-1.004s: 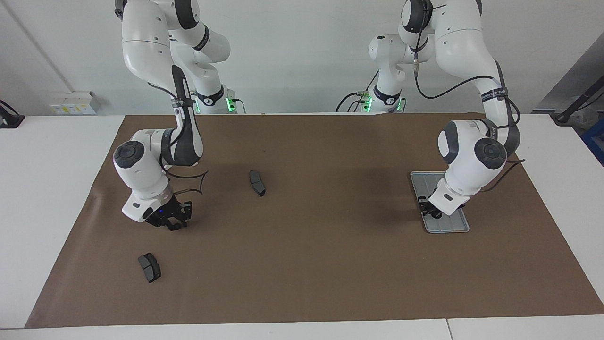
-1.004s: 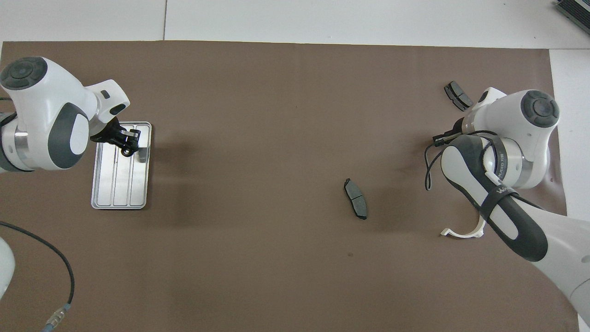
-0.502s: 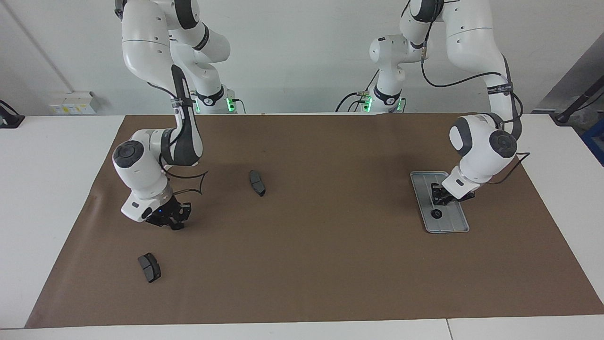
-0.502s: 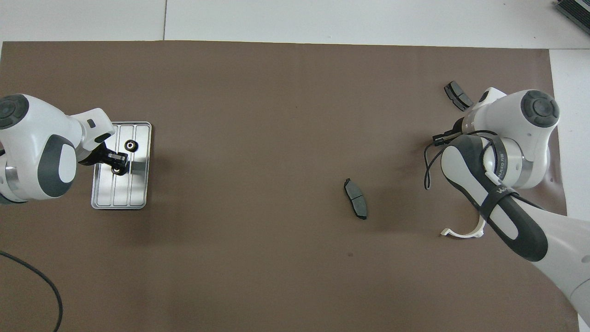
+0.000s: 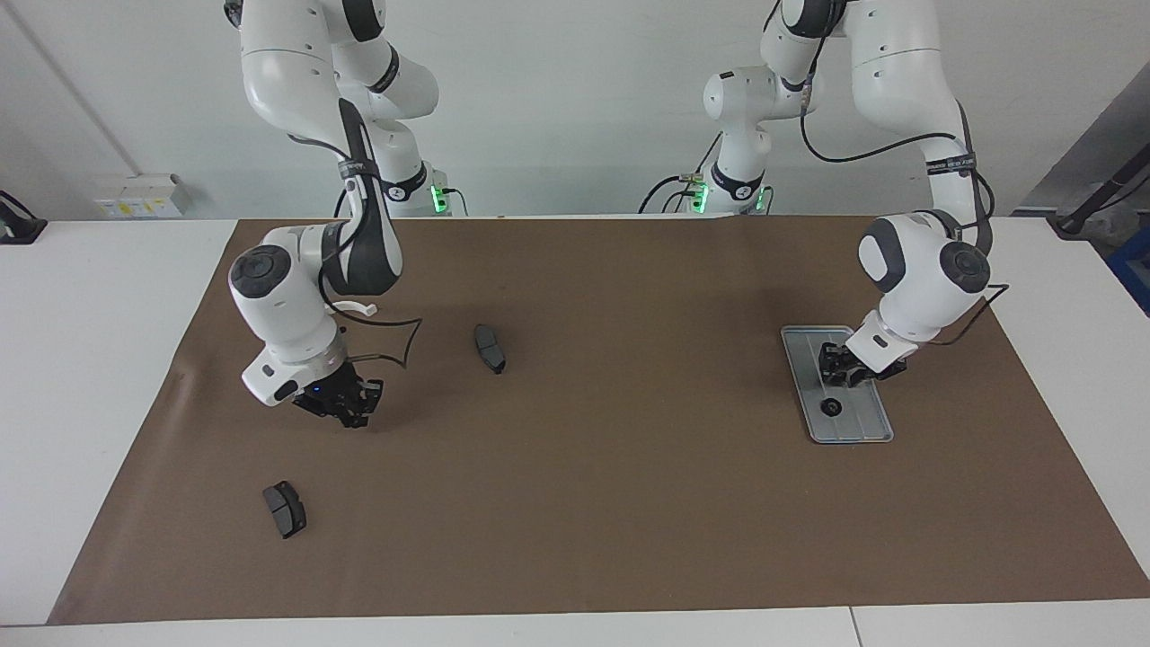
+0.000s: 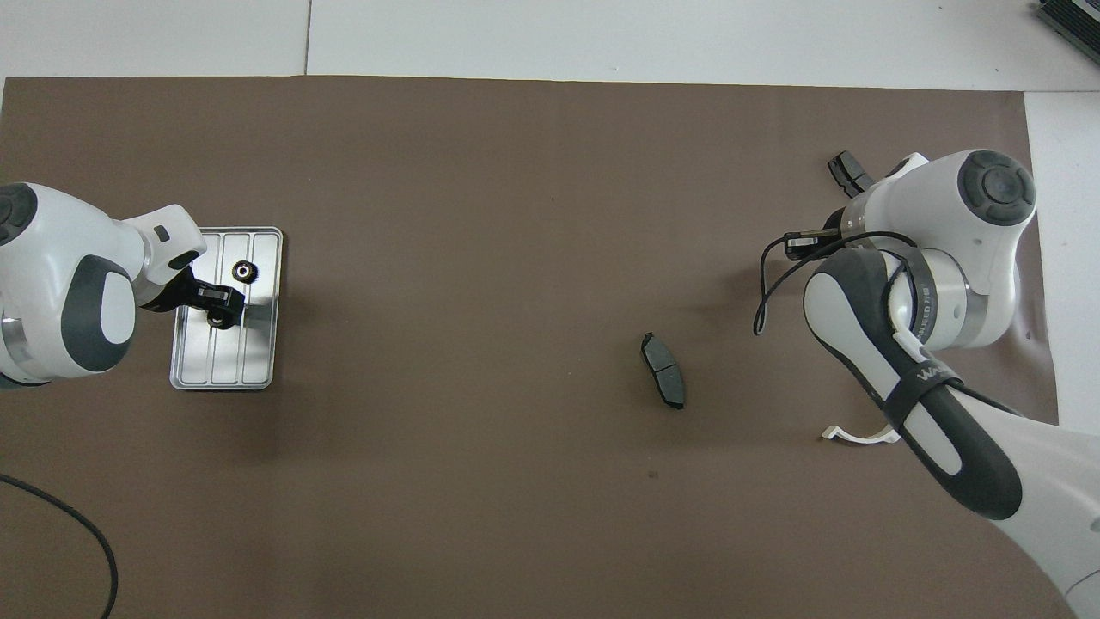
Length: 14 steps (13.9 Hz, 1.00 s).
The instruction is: Pick bearing gear from pile to tray
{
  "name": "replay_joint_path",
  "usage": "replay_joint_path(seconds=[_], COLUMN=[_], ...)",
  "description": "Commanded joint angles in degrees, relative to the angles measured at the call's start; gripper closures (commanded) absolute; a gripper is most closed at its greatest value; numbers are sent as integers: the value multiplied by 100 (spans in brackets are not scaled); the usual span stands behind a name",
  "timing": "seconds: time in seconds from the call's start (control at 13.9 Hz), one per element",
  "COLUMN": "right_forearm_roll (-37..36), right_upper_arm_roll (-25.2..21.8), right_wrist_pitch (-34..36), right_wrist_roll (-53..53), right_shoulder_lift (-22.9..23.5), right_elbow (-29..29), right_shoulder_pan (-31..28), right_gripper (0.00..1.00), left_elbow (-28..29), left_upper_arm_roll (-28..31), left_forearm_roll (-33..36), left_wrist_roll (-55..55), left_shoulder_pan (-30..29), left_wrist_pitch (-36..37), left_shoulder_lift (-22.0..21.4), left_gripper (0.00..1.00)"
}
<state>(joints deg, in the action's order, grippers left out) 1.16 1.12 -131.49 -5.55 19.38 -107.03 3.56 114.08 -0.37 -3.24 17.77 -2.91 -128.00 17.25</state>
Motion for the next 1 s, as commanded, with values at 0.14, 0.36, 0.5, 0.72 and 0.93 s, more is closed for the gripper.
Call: replay_joint_path(seconds=[0.14,0.36,0.5,0.72,0.93], right_forearm_roll=[94,94,94,95,94], right_upper_arm_roll=[19,55,64,55,63], right_wrist_pitch=[475,406,222,-296,-674], right_wrist_roll=[-1438,-2220,-2817,-3661,-3918], right_shoulder_lift=[-75,-84,-32,258,530], right_elbow=[244,235,235,226,191], right_shoulder_pan=[846,1426,1796,2376,2702], right_gripper=[100,100,100,100,100], left_elbow=[-446,-720,-738,-729,-729], left_upper_arm_roll=[-59,-42,-33,-24,-24], left_forearm_roll=[-519,-502,-467,-441,-222], left_wrist_roll=[-79,-1429,-2265,-3074,-3674], left_shoulder_pan=[167,807,1265,1792,2267], left_wrist_pitch=[222,276,206,31,-85], left_shoulder_lift=[-90,-72,-55,-46,-37], left_gripper=[13,14,14,15,21])
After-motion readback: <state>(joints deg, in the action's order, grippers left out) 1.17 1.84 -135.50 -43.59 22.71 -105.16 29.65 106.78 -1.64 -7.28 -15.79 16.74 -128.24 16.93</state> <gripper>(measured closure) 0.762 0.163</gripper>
